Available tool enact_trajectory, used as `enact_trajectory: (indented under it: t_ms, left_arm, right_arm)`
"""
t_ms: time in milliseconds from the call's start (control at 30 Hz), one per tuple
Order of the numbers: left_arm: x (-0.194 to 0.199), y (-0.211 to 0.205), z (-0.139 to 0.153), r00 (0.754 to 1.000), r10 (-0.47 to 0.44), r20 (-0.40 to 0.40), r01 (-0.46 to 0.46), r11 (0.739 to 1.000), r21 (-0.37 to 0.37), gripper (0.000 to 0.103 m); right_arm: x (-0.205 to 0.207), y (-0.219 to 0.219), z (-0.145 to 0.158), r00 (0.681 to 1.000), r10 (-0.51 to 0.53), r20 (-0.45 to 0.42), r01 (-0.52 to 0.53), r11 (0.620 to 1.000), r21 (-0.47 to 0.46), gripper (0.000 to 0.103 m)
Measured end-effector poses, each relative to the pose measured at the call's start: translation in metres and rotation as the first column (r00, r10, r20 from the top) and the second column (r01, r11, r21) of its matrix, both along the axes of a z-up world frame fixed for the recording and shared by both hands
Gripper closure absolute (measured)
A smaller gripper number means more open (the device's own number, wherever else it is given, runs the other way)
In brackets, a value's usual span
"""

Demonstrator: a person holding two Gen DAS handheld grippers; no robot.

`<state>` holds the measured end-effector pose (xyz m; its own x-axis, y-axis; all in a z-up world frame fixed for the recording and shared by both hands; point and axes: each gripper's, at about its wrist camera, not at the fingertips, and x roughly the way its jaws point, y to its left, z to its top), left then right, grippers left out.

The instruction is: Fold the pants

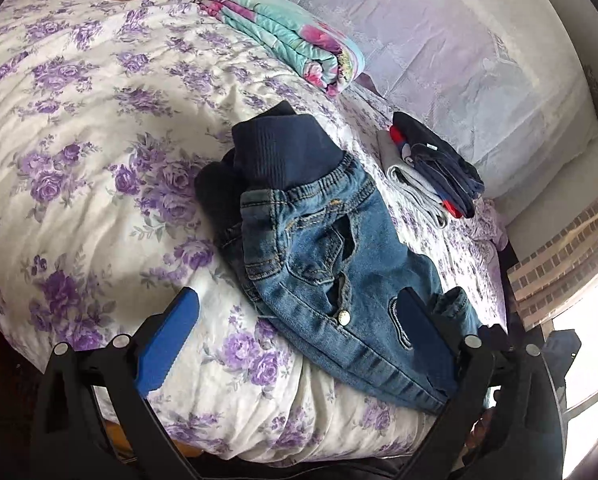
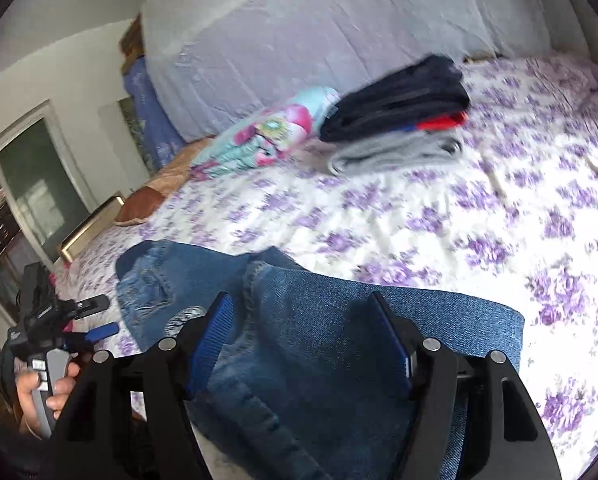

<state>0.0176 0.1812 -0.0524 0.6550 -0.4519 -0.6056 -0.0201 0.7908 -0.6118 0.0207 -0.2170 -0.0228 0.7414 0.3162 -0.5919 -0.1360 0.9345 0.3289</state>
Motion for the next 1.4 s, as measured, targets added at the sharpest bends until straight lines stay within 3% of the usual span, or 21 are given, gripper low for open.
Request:
enact_trajectory:
  t_ms: [33, 67, 133, 233, 300, 433, 533, 733, 1033, 1133, 1200, 1333, 1400]
  left_arm:
    - [0.005, 0.000, -0.004, 1.000, 0.007, -0.008, -0.007, 1.000, -0.010, 0.006]
    - [0.009, 0.000, -0.007, 1.000, 0.015, -0.018, -0.016, 0.999, -0.032, 0.006]
    - [0.016, 0.001, -0.010, 1.000, 0.028, -0.011, -0.028, 0.997, -0.072, 0.005]
    - [0.024, -0.003, -0.010, 0.999, 0.047, -0.015, -0.048, 0.997, -0.063, 0.005]
    - [0.028, -0.008, -0.007, 0.999, 0.047, -0.011, -0.047, 0.998, -0.051, 0.005]
    - [0.031, -0.018, -0.005, 0.998, 0.057, -0.005, -0.057, 0.998, -0.033, 0.005]
    - [0.034, -0.020, -0.005, 0.997, 0.075, 0.004, -0.074, 0.997, -0.031, 0.005]
    - [0.036, -0.021, -0.003, 0.996, 0.084, 0.041, -0.082, 0.995, -0.050, 0.005]
    - [0.052, -0.031, -0.006, 0.993, 0.090, 0.075, -0.092, 0.995, 0.031, 0.005]
    - [0.058, -0.027, -0.006, 0.992, 0.094, 0.082, -0.094, 0.996, -0.015, 0.006]
    - [0.057, -0.024, -0.004, 0.991, 0.099, 0.089, -0.096, 0.995, -0.041, 0.014]
    - [0.046, -0.010, -0.001, 0.986, 0.127, 0.108, -0.118, 0.989, -0.092, 0.061]
    - [0.040, -0.007, 0.004, 0.984, 0.122, 0.128, -0.107, 0.987, -0.119, 0.064]
  right_arm:
    - [0.016, -0.003, -0.015, 0.995, -0.013, -0.099, 0.012, 1.000, -0.007, 0.029]
    - [0.022, -0.003, -0.022, 0.992, -0.011, -0.130, 0.010, 1.000, -0.014, 0.029]
    - [0.016, 0.006, -0.017, 0.996, 0.003, -0.089, -0.008, 0.999, -0.050, 0.019]
    - [0.002, 0.013, -0.014, 0.999, 0.029, -0.012, -0.030, 0.998, -0.051, 0.009]
    - [-0.011, 0.009, -0.012, 0.998, 0.035, 0.043, -0.034, 0.999, -0.016, 0.008]
    - [-0.042, -0.001, 0.001, 0.978, 0.087, 0.191, -0.115, 0.983, 0.143, 0.003]
    - [-0.057, 0.002, 0.006, 0.961, 0.104, 0.258, -0.149, 0.976, 0.159, 0.003]
    - [-0.053, 0.015, -0.008, 0.968, 0.147, 0.205, -0.173, 0.978, 0.116, 0.004]
    - [-0.054, 0.020, -0.013, 0.968, 0.150, 0.199, -0.167, 0.983, 0.073, 0.004]
    - [-0.055, 0.019, -0.013, 0.969, 0.151, 0.196, -0.167, 0.984, 0.066, 0.004]
    - [-0.056, 0.017, -0.013, 0.970, 0.148, 0.195, -0.164, 0.984, 0.068, 0.004]
    - [-0.059, 0.012, -0.013, 0.970, 0.134, 0.202, -0.153, 0.985, 0.082, 0.004]
    - [-0.059, 0.010, -0.012, 0.971, 0.126, 0.204, -0.147, 0.985, 0.090, 0.004]
